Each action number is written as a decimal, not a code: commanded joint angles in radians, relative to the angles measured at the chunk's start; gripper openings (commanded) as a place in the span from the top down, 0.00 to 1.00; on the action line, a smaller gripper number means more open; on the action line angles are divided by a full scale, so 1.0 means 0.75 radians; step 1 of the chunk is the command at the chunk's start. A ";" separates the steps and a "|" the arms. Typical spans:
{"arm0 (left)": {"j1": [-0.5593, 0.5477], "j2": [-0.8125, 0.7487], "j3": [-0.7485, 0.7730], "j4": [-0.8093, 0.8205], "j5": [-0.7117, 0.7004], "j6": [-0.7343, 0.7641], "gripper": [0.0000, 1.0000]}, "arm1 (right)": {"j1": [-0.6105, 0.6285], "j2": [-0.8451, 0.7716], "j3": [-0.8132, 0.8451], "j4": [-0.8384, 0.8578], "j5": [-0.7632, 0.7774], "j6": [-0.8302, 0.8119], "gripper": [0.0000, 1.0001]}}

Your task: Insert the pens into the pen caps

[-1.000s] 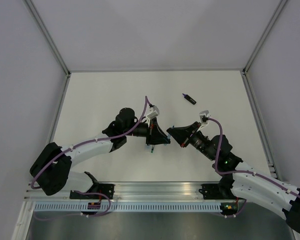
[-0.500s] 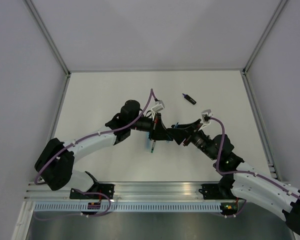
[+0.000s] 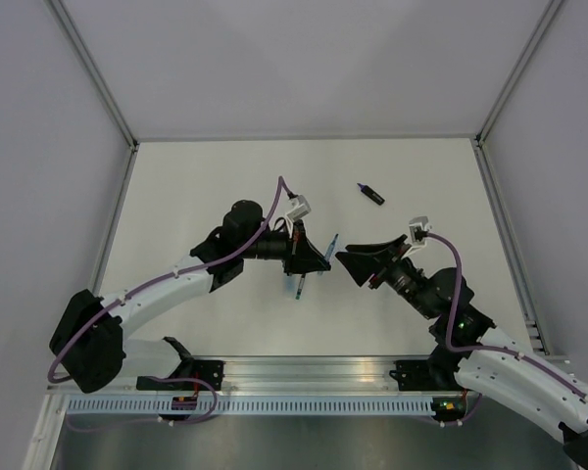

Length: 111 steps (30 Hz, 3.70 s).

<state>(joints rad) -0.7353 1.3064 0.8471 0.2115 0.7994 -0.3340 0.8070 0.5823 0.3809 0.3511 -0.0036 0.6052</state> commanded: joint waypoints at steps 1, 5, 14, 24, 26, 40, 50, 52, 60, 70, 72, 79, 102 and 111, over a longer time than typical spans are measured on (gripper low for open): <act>0.005 -0.095 -0.084 -0.024 -0.300 0.024 0.98 | 0.004 -0.036 0.134 -0.160 0.227 0.011 0.45; 0.051 -0.216 -0.306 0.185 -0.444 -0.043 0.98 | 0.004 0.060 0.298 -0.472 0.591 0.128 0.45; 0.119 -0.216 -0.375 0.313 -0.188 -0.136 0.98 | -0.035 0.593 0.735 -1.047 1.048 -0.007 0.47; 0.119 -0.482 -0.563 0.340 -0.593 -0.087 0.98 | -0.354 1.013 1.069 -1.535 0.610 -0.099 0.48; 0.119 -0.543 -0.577 0.321 -0.628 -0.078 0.98 | -0.356 1.048 1.014 -1.564 0.600 -0.077 0.49; 0.119 -0.650 -0.592 0.237 -0.735 -0.033 0.98 | -0.354 1.111 0.584 -1.344 0.352 0.095 0.63; 0.119 -0.572 -0.559 0.215 -0.718 -0.027 0.98 | -0.354 1.177 0.533 -1.295 0.391 0.058 0.63; 0.119 -0.568 -0.555 0.211 -0.716 -0.027 0.98 | -0.354 1.203 0.531 -1.292 0.406 0.054 0.63; 0.121 -0.578 -0.557 0.211 -0.714 -0.027 0.98 | -0.354 1.240 0.503 -1.274 0.389 0.060 0.70; 0.119 -0.568 -0.555 0.219 -0.663 -0.025 0.98 | -0.354 1.295 0.525 -1.247 0.318 0.011 1.00; 0.119 -0.558 -0.542 0.227 -0.630 -0.021 0.98 | -0.354 1.271 0.590 -1.249 0.304 -0.021 1.00; 0.115 -0.388 -0.479 0.394 -0.204 -0.115 0.98 | -0.324 1.050 1.022 -1.152 0.156 -0.118 1.00; 0.103 -0.351 -0.628 1.080 0.104 -0.481 0.98 | 0.053 0.633 0.703 0.033 -0.138 -0.124 1.00; 0.103 -0.363 -0.628 1.056 0.088 -0.465 0.98 | 0.080 0.529 0.605 -0.014 -0.118 -0.112 1.00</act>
<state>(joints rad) -0.6540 1.0550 0.3782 0.9455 0.8497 -0.6746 0.8604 1.0058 0.8570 0.3183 -0.0826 0.5125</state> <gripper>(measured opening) 0.109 0.171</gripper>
